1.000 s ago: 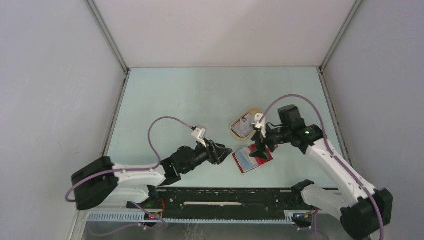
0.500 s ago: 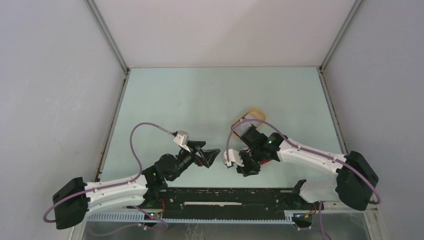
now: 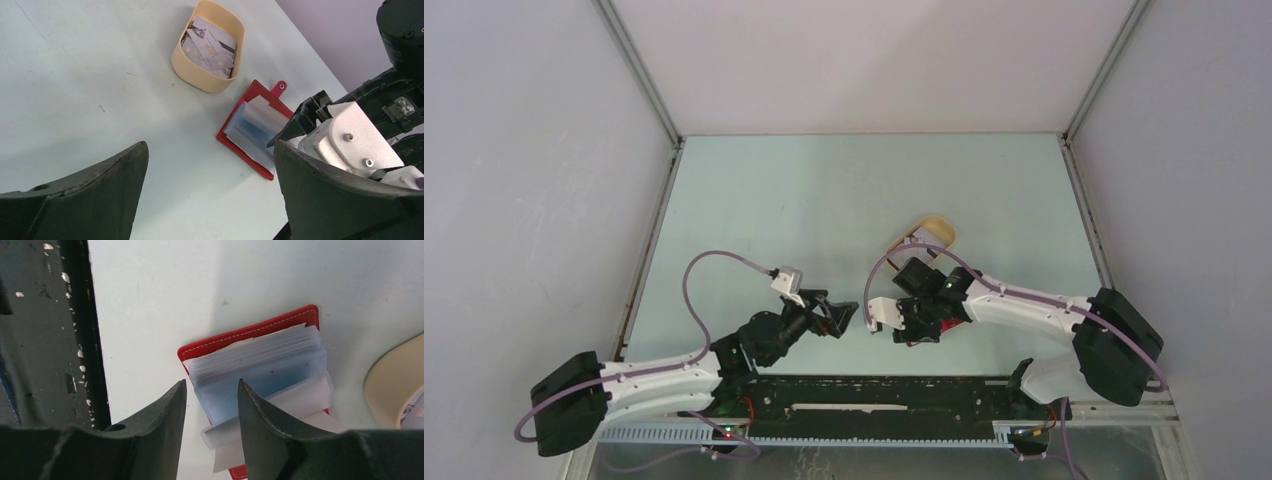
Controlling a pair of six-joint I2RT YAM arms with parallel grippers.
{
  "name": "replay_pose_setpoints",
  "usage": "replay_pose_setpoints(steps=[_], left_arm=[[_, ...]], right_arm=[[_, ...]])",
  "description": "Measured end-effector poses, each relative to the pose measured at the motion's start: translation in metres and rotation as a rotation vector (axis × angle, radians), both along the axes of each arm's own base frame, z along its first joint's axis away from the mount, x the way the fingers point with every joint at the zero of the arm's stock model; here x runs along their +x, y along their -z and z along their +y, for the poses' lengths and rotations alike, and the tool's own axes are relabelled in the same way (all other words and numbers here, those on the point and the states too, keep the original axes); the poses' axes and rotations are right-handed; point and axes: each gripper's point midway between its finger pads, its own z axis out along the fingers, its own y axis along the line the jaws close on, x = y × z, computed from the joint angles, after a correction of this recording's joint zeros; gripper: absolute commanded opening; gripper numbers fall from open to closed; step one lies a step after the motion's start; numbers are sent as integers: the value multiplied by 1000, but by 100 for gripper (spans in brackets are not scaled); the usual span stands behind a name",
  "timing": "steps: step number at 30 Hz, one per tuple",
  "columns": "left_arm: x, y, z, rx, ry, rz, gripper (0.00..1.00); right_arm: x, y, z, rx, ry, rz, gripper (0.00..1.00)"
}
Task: Put the credit cards into the card holder
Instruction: Turn over the card slot in the card holder.
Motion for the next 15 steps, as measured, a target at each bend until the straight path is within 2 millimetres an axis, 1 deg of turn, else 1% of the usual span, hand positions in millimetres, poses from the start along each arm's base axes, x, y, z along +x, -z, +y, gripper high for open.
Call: replay_pose_setpoints(steps=[2,5,9,15], left_arm=[[0,4,0,9,-1,10,100],[0,10,-1,21,-2,25,100],[0,16,-2,34,-2,39,100],[0,20,-3,44,-1,48,99]], right_arm=[[2,3,-2,-17,13,-2,57],[4,8,-5,-44,25,-4,59],[6,9,-7,-56,36,-14,57],[10,9,-10,-56,70,-12,55]])
